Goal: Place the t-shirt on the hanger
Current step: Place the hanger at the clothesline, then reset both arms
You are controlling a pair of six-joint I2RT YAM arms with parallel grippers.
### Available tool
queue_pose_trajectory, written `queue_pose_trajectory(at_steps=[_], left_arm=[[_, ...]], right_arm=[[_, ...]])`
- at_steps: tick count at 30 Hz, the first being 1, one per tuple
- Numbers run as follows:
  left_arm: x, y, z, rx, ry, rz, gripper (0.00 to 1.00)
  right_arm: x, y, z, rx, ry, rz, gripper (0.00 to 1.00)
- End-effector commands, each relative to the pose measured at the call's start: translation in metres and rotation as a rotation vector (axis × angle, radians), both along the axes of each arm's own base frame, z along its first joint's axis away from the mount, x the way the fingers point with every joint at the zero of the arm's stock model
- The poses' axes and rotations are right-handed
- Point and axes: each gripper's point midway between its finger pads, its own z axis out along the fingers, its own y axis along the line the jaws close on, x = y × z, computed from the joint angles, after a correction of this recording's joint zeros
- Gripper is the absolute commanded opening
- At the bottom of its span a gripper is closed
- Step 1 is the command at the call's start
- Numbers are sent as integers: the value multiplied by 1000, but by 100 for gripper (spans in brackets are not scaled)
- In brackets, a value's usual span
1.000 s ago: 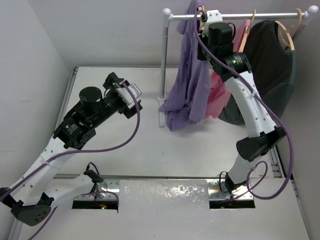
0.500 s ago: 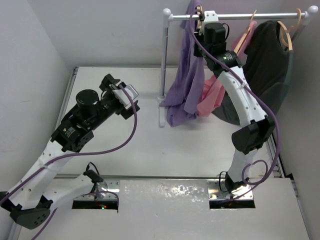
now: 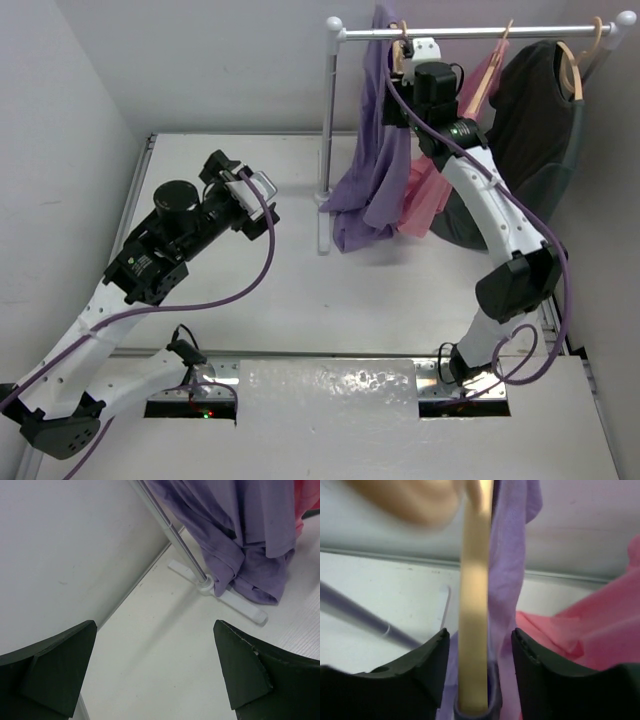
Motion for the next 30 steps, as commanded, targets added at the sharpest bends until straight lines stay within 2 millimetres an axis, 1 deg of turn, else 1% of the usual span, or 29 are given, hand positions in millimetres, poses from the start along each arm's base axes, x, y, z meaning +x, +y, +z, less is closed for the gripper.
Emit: queue_pose_trajectory(at_steps=[1,2,3,4,5,7,8,10,11,13,14,15,16,17,18,19,20,21,22,23,24,25,26,27,28,29,30], left_arm=[[2,5,8,-34,-28,22,100],[2,3,7,-32,-23,16,100],[2,2,5,-33,-19,13,100],[3,3,5,-33,-19,13,100],[2,2,5,-35,-16,11,100],[3,1,3,-30,-10,11,100],[3,1,1,-28,-4,8,100],[4,0,-1,-24,-1,6,100],[5,-1,-5,-18,6,7,100],[6,0,-7,-15,6,12,100],[8,2,-13,-7,13,22,100],[10,7,-17,-2,17,40,100],[13,10,-20,3,18,60,100],[15,14,-37,19,45,80,100],[19,25,-48,23,60,126,100],[23,33,-57,11,73,168,100],[24,44,-89,-2,150,240,100],[25,57,-109,-6,200,295,100],[24,64,-126,-34,247,344,100],[19,74,-158,-18,304,387,100],[18,80,-169,-26,314,418,100],[12,88,-188,-24,339,452,100],[14,96,-191,-38,324,483,100],[12,103,-202,-31,330,508,100],[12,109,-205,-28,322,528,100],[13,120,-205,-37,304,567,100],[15,126,-204,-43,283,588,100]], right_arm=[[-20,-6,20,-1,-47,21,54],[-31,-10,32,-7,-73,28,64],[-35,-11,25,-18,-60,30,68],[-40,-13,27,-38,-62,40,72],[-50,-15,37,-44,-83,52,84],[-62,-16,38,-71,-70,82,94],[-71,-18,47,-85,-87,97,99],[-84,-18,52,-101,-88,120,99],[-95,-17,58,-110,-106,143,99],[-110,-17,65,-126,-123,174,99],[-118,-16,70,-130,-138,190,99],[-133,-19,83,-128,-175,206,99],[-141,-22,91,-133,-198,206,99],[-148,-25,98,-160,-226,215,99],[-167,-31,121,-150,-301,219,99],[-178,-25,132,-135,-348,267,99],[-184,-19,122,-124,-350,307,99],[-204,-15,144,-95,-454,355,99],[-221,6,142,-67,-487,495,99],[-221,18,110,-51,-439,564,99],[-226,26,101,-13,-436,604,99],[-226,36,59,37,-329,646,99],[-226,39,34,62,-256,653,99],[-225,44,5,99,-169,652,99],[-224,44,-18,102,-109,637,99],[-226,42,-63,93,-11,603,99],[-224,38,-82,84,14,564,99]])
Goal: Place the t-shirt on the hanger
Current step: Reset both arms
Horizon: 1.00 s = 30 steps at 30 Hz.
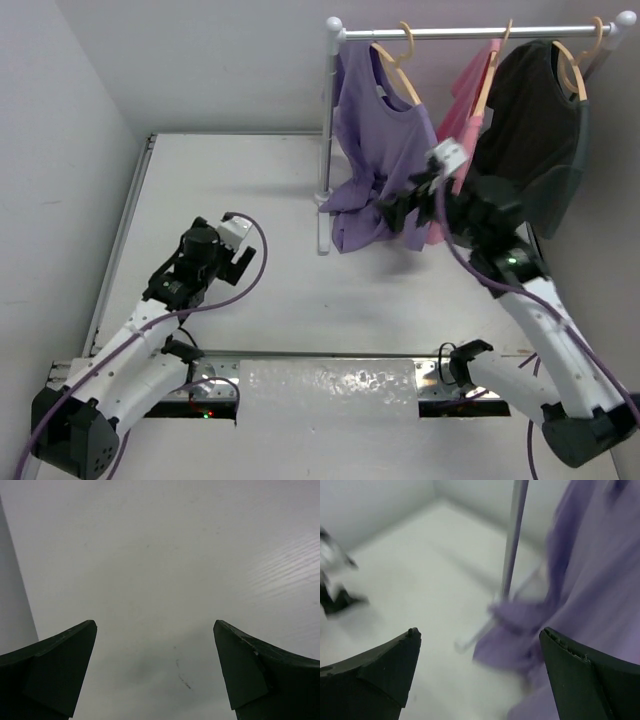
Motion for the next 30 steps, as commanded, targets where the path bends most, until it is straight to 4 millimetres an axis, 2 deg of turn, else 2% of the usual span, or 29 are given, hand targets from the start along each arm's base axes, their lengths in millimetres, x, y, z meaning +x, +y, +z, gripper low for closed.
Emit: queue_pose_trajectory(at_steps=[1,2,3,4,5,7,10,13,15,19,23,30], left_arm=[[17,25,31,-43,-183,148,100],[17,33,30,-36,-194,176,100],[19,37,32,-37,-212,192,100],[16,41,22,-32,-200,201,100],[16,44,21,-35,-204,211,100],[15,44,16,-47,-199,199,100],[15,49,12,-90,-208,229,100],[18,60,19,-210,-279,347,100],[19,67,25,-293,-304,425,100],[18,84,32,-337,-330,497,100],[18,85,30,-334,-326,500,100],[18,82,29,-330,-312,483,100]], right_arm=[[1,8,-115,-41,280,-25,99],[-7,7,-150,-76,323,-37,99],[-8,9,-159,-78,317,-30,99],[-11,8,-172,-89,337,-31,99],[-16,5,-197,-116,383,-40,99],[-17,-4,-222,-149,423,-87,99],[-29,-22,-273,-209,506,-154,99],[-35,-32,-299,-226,542,-200,99],[-36,-36,-308,-226,549,-221,99],[-40,-39,-319,-245,584,-229,99],[-39,-38,-316,-241,567,-226,99],[-35,-47,-313,-257,542,-274,99]])
